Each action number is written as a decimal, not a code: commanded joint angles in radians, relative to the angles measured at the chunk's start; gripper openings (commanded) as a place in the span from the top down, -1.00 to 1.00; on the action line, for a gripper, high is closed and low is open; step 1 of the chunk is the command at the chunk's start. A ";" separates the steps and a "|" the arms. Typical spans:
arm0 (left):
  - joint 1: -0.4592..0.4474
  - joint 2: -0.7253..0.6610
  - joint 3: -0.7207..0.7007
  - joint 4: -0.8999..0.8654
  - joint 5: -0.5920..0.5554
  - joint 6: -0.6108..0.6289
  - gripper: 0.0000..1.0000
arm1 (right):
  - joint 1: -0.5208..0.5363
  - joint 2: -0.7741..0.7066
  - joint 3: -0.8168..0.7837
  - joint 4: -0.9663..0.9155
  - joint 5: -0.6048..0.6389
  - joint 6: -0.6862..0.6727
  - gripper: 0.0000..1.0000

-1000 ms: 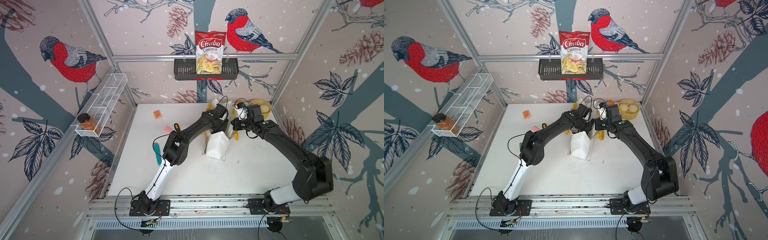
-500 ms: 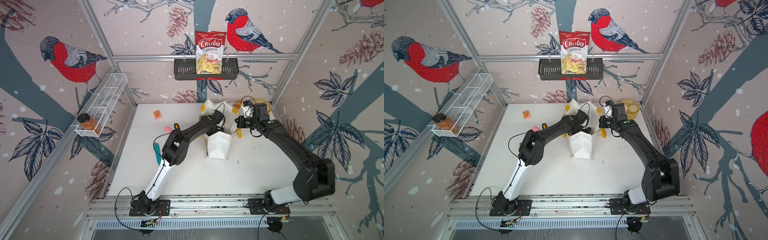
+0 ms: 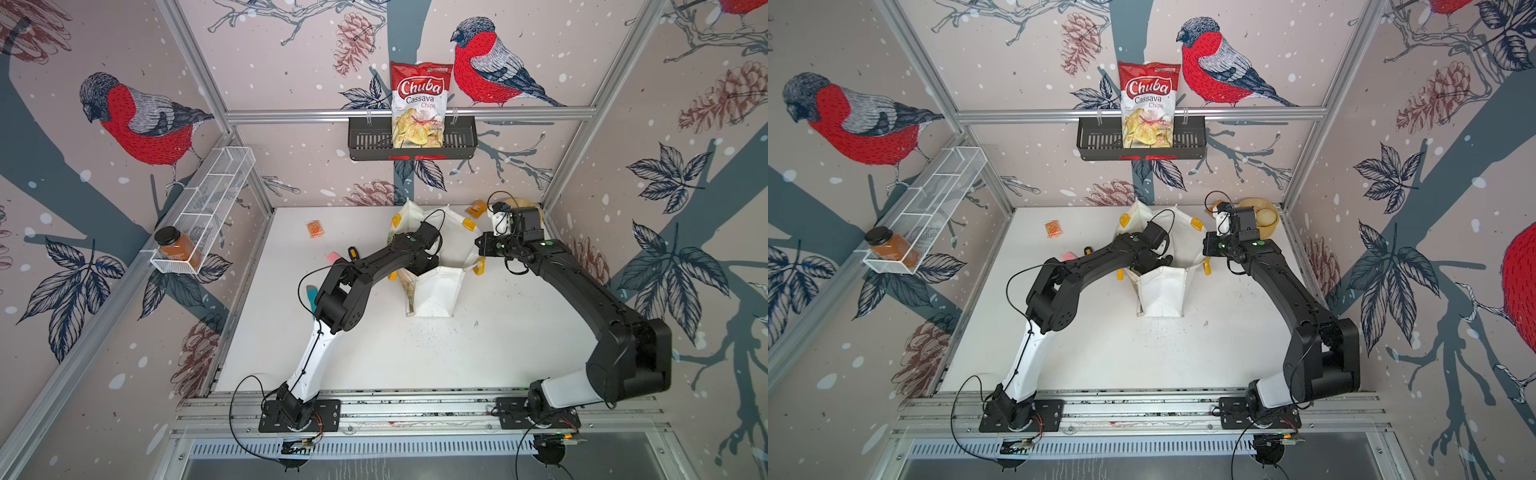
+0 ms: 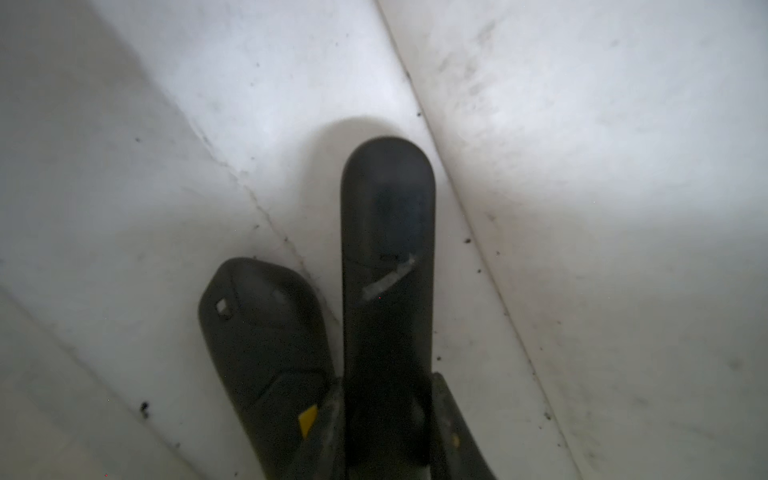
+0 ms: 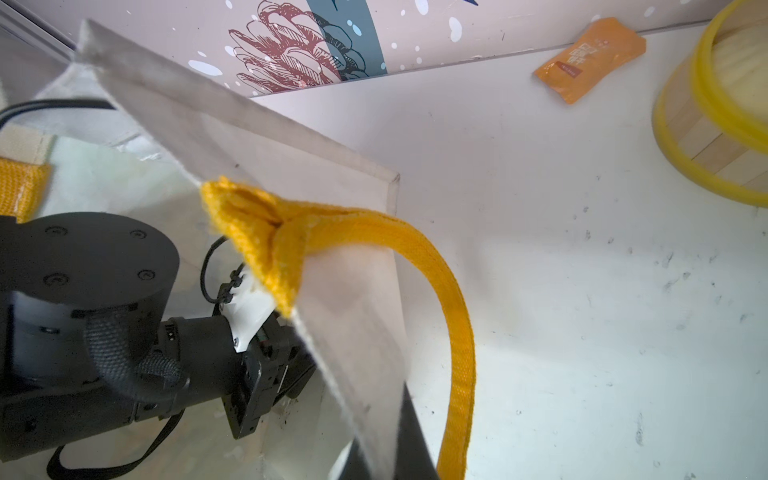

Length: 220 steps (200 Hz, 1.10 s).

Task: Place the art knife into the pouch
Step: Place the utility knife in the pouch.

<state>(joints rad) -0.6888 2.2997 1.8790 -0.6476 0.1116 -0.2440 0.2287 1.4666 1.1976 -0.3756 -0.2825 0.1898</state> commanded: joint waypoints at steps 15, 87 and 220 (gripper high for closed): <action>0.034 -0.044 -0.085 -0.070 -0.082 0.015 0.48 | -0.012 -0.013 -0.002 0.078 0.029 -0.004 1.00; 0.058 -0.063 -0.126 -0.055 -0.089 0.020 0.45 | -0.012 -0.014 -0.015 0.079 0.019 -0.015 1.00; 0.061 -0.085 -0.120 -0.044 -0.078 0.020 0.11 | 0.005 0.003 -0.013 0.073 -0.001 -0.024 1.00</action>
<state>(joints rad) -0.6415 2.2230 1.7546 -0.5846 0.1192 -0.2325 0.2306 1.4693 1.1759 -0.3744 -0.3218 0.1818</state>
